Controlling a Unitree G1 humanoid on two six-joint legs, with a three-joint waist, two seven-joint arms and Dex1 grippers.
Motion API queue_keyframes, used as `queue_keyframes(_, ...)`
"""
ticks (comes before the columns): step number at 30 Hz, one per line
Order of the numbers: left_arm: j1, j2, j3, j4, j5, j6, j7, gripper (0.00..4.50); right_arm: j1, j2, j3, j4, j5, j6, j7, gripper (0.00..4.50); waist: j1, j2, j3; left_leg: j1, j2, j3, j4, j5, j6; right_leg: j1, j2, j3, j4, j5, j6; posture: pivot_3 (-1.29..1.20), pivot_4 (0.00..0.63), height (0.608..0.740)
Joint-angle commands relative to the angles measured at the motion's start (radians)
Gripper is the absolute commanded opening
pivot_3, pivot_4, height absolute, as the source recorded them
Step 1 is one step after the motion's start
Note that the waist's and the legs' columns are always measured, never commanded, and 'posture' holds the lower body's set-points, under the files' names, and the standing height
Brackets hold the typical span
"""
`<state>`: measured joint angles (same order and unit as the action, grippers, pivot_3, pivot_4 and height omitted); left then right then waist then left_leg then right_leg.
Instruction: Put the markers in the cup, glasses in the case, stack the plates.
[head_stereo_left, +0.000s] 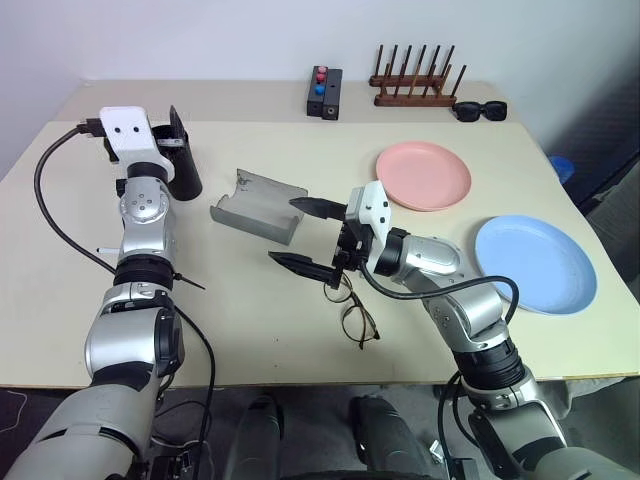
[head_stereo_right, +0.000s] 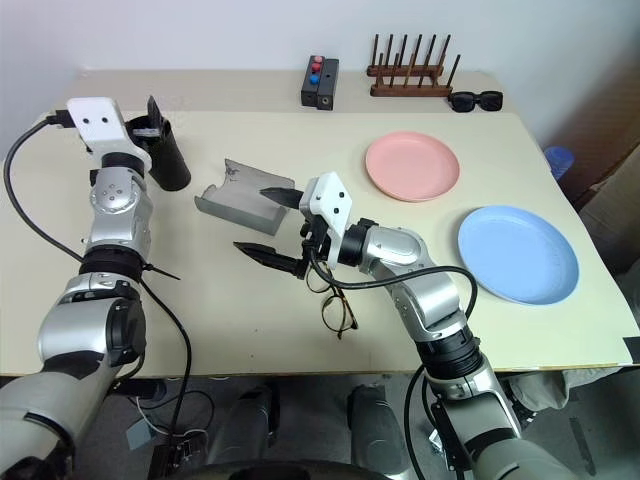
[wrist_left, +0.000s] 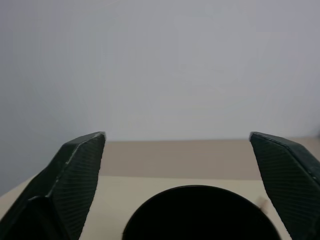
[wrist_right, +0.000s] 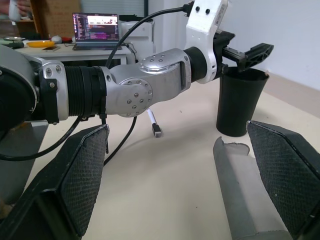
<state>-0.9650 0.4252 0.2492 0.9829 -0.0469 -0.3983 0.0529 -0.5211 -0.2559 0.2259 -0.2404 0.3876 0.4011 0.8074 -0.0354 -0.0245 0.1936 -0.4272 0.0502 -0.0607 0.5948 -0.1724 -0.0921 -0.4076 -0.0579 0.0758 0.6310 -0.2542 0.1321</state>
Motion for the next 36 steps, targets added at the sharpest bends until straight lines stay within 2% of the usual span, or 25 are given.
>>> queue_keyframes(1, -0.022, 0.008, 0.006, -0.032, -0.003, -0.015, 0.015, 4.47, -0.017, 0.009, 0.0, -0.028, 0.009, -0.015, 0.001, 4.5, 0.0, 0.0, 0.0, 0.0, 0.0, 0.0, 0.0, 0.0, 0.0, 0.0, 0.0, 0.0, 0.0, 0.0, 0.0, 0.0, 0.15, 0.74)
queue_keyframes(4, -0.02, 0.021, 0.027, -0.062, -0.015, -0.004, 0.047, 4.47, -0.018, 0.012, 0.002, -0.027, 0.009, -0.015, 0.0, 4.5, 0.0, 0.0, 0.0, 0.0, 0.0, 0.0, 0.0, 0.0, 0.0, 0.0, 0.0, 0.0, 0.0, 0.0, 0.0, 0.0, 0.15, 0.74)
queue_keyframes(8, 0.024, 0.058, 0.101, -0.168, -0.05, 0.113, 0.156, 4.47, -0.014, 0.011, 0.002, -0.036, 0.01, -0.012, -0.004, 4.5, -0.008, 0.0, 0.0, 0.0, 0.0, 0.0, -0.001, 0.0, 0.0, 0.0, 0.0, 0.0, 0.0, 0.0, 0.0, 0.0, 0.15, 0.74)
queue_keyframes(12, 0.144, 0.03, 0.219, -0.431, -0.085, 0.427, 0.382, 4.47, 0.001, 0.001, -0.002, -0.046, 0.015, -0.006, -0.003, 4.5, -0.011, 0.0, 0.0, 0.001, 0.001, 0.0, -0.003, 0.0, 0.0, -0.001, 0.0, 0.0, 0.001, 0.0, 0.0, 0.0, 0.15, 0.74)
queue_keyframes(19, 0.333, -0.187, 0.31, -1.031, -0.185, 1.132, 0.599, 4.47, 0.011, -0.003, 0.003, -0.049, 0.018, -0.003, 0.005, 4.5, 0.016, -0.002, 0.0, 0.0, 0.0, -0.001, 0.001, 0.001, -0.001, 0.001, 0.0, -0.001, 0.002, 0.0, 0.0, 0.0, 0.15, 0.74)
queue_keyframes(22, 0.333, -0.28, 0.354, -1.182, -0.203, 1.369, 0.667, 4.47, 0.006, -0.005, 0.002, -0.039, 0.018, -0.006, 0.015, 4.5, 0.02, -0.003, 0.0, 0.0, 0.0, -0.002, 0.002, 0.001, -0.002, 0.001, 0.0, -0.001, 0.001, 0.0, -0.001, 0.0, 0.15, 0.74)
queue_keyframes(27, 0.255, -0.371, 0.431, -1.219, -0.189, 1.545, 0.729, 4.47, -0.005, -0.035, 0.007, -0.034, 0.05, 0.03, 0.083, 4.5, 0.017, -0.003, -0.001, 0.001, 0.0, -0.003, 0.001, 0.001, -0.003, 0.001, 0.001, -0.001, 0.001, 0.0, -0.001, 0.0, 0.15, 0.74)
queue_keyframes(31, 0.182, -0.445, 0.563, -1.153, -0.225, 1.545, 0.769, 4.47, 0.006, -0.091, 0.013, -0.038, 0.051, 0.036, 0.143, 4.5, 0.018, -0.003, 0.0, 0.0, 0.0, -0.002, 0.001, 0.001, -0.003, 0.001, 0.001, -0.001, 0.0, 0.0, -0.001, 0.0, 0.15, 0.74)
queue_keyframes(36, 0.143, -0.436, 0.576, -1.079, -0.188, 1.521, 0.784, 4.47, 0.018, -0.107, 0.009, -0.046, 0.046, 0.038, 0.144, 4.5, 0.017, -0.003, 0.0, 0.0, 0.0, -0.003, 0.001, 0.001, -0.003, 0.001, 0.001, -0.001, -0.001, 0.0, -0.001, 0.0, 0.15, 0.74)
